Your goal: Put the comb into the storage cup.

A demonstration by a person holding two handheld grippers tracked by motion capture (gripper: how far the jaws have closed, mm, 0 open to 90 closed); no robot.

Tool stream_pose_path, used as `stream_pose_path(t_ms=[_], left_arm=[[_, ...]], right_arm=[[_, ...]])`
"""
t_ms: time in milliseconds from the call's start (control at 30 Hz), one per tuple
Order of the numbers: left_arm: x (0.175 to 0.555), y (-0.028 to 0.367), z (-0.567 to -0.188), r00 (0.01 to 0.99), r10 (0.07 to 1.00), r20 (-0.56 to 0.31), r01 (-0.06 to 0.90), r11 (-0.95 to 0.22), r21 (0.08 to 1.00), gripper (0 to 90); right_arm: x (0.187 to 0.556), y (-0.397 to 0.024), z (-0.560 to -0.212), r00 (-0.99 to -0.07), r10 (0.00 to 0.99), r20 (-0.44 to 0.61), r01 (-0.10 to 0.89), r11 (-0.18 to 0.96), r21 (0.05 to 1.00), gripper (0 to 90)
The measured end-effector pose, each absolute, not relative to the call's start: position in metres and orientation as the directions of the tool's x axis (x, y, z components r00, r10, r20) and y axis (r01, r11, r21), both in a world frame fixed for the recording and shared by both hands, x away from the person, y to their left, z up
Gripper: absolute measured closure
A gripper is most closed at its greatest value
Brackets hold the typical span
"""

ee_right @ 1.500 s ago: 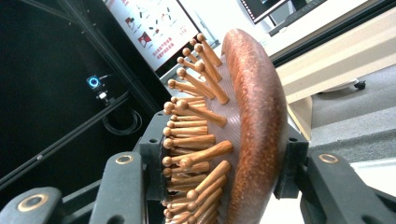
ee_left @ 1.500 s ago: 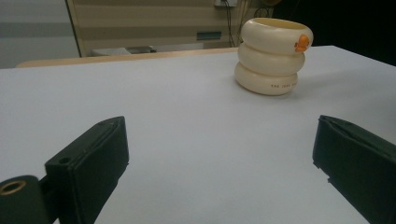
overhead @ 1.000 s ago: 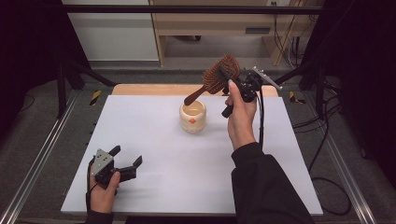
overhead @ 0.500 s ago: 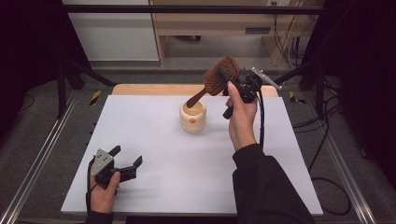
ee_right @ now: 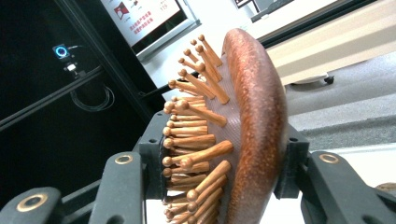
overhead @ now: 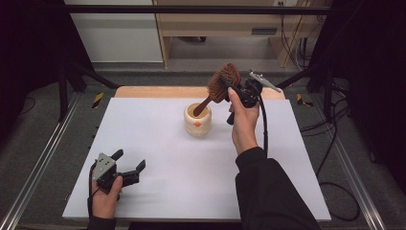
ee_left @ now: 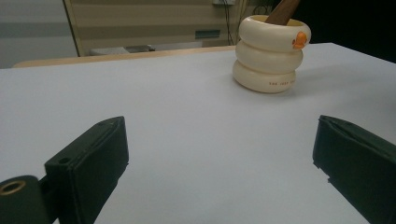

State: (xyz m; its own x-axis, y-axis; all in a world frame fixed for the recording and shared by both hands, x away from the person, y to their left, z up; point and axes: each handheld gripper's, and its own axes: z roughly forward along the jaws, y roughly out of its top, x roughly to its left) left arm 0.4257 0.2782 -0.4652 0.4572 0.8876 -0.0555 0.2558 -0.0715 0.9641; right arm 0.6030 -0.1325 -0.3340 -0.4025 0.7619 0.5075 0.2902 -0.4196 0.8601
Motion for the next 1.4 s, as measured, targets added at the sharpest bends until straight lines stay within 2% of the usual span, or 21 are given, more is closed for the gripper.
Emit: stream_pose_path(t_ms=[1400], left_arm=[[0.426, 0.276, -0.465, 0.469, 0.881, -0.056, 0.258, -0.076, 0.963, 3.1]], right_arm=[[0.612, -0.113, -0.358, -0.394, 0.773, 0.498, 0.351, -0.374, 0.858, 50.0]])
